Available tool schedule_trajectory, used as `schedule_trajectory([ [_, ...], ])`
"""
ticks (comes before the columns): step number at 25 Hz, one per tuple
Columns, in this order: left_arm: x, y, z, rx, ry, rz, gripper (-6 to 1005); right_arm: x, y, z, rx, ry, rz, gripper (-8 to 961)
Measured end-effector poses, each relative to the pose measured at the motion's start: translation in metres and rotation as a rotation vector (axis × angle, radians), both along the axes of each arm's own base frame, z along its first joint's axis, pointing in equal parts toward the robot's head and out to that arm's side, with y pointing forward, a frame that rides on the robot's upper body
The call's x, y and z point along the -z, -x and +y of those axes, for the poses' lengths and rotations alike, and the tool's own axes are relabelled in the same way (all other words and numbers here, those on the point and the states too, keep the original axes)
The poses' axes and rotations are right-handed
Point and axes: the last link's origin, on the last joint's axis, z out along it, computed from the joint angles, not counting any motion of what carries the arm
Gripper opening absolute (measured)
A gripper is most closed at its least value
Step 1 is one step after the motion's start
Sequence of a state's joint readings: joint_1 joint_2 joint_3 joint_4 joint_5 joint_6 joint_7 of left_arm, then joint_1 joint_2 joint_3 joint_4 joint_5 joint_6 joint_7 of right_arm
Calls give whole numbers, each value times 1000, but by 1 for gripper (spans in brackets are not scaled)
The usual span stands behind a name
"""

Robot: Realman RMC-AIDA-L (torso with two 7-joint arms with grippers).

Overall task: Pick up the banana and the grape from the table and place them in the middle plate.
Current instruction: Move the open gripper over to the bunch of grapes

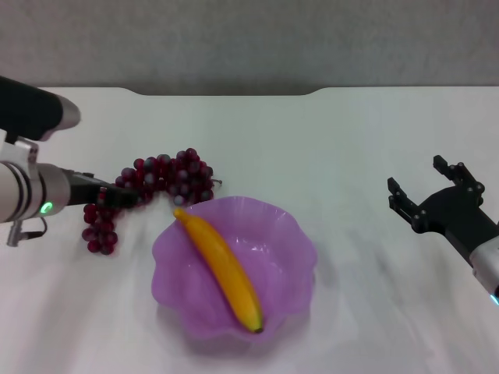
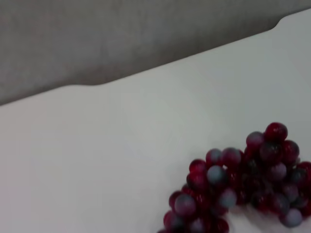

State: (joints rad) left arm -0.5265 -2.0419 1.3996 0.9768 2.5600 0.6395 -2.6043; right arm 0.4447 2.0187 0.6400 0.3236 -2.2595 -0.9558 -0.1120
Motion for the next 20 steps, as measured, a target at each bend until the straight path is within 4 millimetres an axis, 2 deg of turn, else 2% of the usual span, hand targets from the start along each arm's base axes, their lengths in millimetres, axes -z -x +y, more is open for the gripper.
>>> schedule_trajectory([
  [20, 29, 20, 12, 19, -81, 40, 867, 0, 2, 2, -3, -2, 5, 821],
])
